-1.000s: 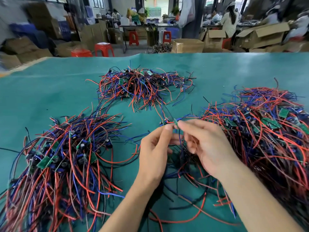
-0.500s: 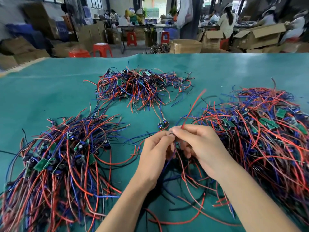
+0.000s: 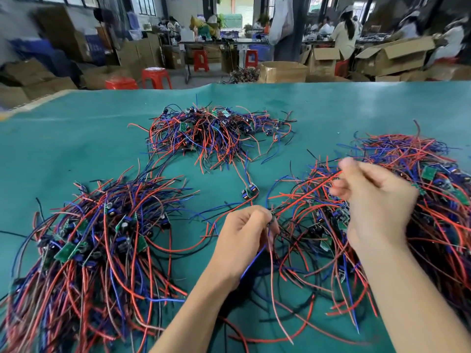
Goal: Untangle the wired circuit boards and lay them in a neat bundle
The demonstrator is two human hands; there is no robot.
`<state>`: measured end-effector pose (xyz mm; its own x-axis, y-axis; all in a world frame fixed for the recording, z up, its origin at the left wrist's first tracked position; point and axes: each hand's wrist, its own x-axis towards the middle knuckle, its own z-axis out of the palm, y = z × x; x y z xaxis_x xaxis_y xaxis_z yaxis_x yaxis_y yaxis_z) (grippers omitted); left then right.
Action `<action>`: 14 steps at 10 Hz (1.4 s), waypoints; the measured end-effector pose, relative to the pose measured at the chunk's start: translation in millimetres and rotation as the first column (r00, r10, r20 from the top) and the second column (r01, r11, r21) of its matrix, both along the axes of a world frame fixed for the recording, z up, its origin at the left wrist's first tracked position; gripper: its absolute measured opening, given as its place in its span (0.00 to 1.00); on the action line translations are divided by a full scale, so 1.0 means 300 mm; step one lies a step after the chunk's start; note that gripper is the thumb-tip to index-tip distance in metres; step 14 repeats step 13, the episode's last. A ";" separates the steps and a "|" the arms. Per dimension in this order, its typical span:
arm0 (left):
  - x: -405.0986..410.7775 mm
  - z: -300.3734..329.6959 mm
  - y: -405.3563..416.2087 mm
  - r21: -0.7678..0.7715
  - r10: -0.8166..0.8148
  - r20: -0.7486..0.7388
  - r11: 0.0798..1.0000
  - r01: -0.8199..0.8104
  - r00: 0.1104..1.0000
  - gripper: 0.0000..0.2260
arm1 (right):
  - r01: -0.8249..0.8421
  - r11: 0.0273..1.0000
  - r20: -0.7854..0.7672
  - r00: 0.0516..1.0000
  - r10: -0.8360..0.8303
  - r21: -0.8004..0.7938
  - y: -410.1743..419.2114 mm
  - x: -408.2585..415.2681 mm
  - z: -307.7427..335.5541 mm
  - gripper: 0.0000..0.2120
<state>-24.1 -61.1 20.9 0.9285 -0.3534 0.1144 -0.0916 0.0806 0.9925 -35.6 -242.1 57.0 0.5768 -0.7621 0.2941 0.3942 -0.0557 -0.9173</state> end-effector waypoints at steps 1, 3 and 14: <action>0.010 -0.020 0.003 -0.068 0.035 -0.004 0.997 -0.035 0.999 0.09 | 0.139 0.987 -0.006 0.990 -0.140 -0.078 -0.008 0.001 -0.011 0.06; 0.015 -0.024 0.013 -0.013 0.026 0.114 1.000 -0.025 0.993 0.09 | -0.618 0.691 -0.568 0.742 0.355 -0.375 0.156 -0.018 -0.056 0.17; -0.007 -0.031 0.004 0.209 -0.013 0.203 0.977 -0.031 0.979 0.08 | -0.675 0.143 -0.569 0.702 0.428 -0.724 0.553 0.032 0.496 0.18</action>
